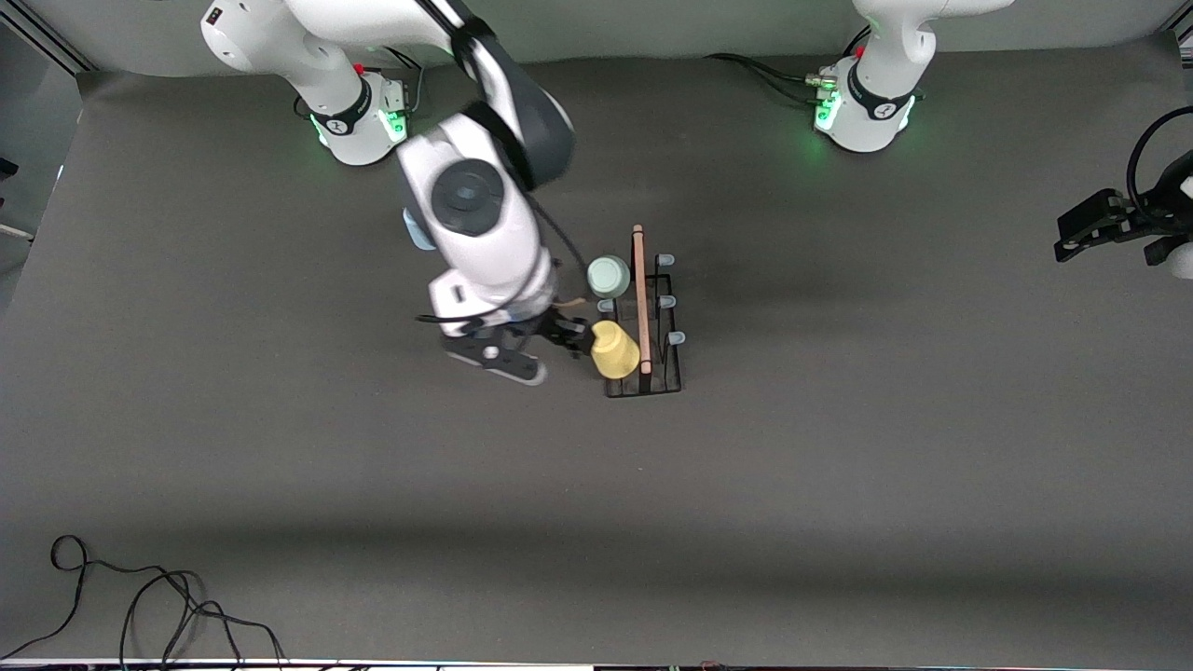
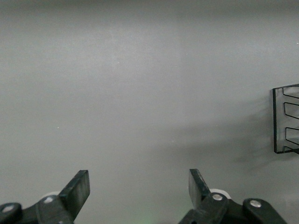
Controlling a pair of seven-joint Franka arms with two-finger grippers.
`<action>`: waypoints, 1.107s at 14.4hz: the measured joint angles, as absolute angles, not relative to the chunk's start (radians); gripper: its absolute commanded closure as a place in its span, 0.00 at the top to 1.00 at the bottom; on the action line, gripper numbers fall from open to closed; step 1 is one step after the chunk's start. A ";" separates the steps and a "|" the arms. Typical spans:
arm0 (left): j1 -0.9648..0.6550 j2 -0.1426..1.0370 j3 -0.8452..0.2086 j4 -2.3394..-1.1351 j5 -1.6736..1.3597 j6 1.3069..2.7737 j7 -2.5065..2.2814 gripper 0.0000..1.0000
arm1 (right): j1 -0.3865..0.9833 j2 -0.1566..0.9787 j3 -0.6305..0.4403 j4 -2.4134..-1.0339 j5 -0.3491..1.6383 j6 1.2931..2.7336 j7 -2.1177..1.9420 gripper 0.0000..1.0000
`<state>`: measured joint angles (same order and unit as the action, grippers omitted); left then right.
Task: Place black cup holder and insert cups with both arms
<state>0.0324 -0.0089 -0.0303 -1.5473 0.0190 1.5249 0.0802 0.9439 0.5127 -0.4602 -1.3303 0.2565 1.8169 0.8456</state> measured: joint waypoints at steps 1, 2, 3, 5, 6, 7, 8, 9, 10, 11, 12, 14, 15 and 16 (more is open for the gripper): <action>0.032 -0.013 -0.031 -1.547 0.019 1.525 0.080 0.95 | 0.942 0.481 -0.490 -1.327 0.256 1.757 0.795 1.00; 0.032 -0.018 -0.032 -1.547 0.019 1.525 0.079 0.96 | 0.941 0.448 -0.524 -1.325 0.256 1.692 0.738 1.00; 0.031 -0.024 -0.032 -1.547 0.019 1.522 0.079 0.98 | 0.940 0.417 -0.562 -1.324 0.255 1.627 0.677 1.00; 0.031 -0.034 -0.032 -1.547 0.019 1.517 0.079 0.99 | 0.937 0.364 -0.633 -1.324 0.240 1.521 0.557 1.00; 0.031 -0.039 -0.032 -1.547 0.019 1.516 0.079 0.99 | 0.933 0.342 -0.655 -1.324 0.216 1.481 0.508 1.00; 0.031 -0.042 -0.032 -1.547 0.019 1.515 0.078 0.99 | 0.929 0.322 -0.666 -1.328 0.183 1.454 0.465 1.00; 0.031 -0.045 -0.032 -1.547 0.019 1.515 0.078 1.00 | 0.928 0.305 -0.671 -1.337 0.152 1.441 0.431 1.00; 0.031 -0.048 -0.032 -1.547 0.019 1.515 0.078 1.00 | 0.926 0.291 -0.678 -1.349 0.133 1.435 0.406 1.00; 0.031 -0.049 -0.032 -1.547 0.019 1.515 0.078 1.00 | 0.919 0.283 -0.684 -1.361 0.125 1.434 0.391 1.00; 0.031 -0.050 -0.033 -1.547 0.019 1.515 0.078 1.00 | 0.896 0.276 -0.680 -1.368 0.123 1.434 0.382 1.00; 0.031 -0.050 -0.033 -1.547 0.019 1.514 0.077 1.00 | 0.856 0.268 -0.663 -1.373 0.123 1.434 0.373 1.00; 0.031 -0.050 -0.043 -1.547 0.019 1.514 0.054 1.00 | 0.729 0.245 -0.567 -1.375 0.122 1.432 0.356 1.00; 0.030 -0.050 -0.051 -1.546 0.019 1.514 0.036 1.00 | 0.651 0.231 -0.498 -1.375 0.121 1.431 0.340 1.00; 0.029 -0.051 -0.057 -1.546 0.019 1.514 0.023 1.00 | 0.570 0.217 -0.422 -1.376 0.116 1.430 0.323 1.00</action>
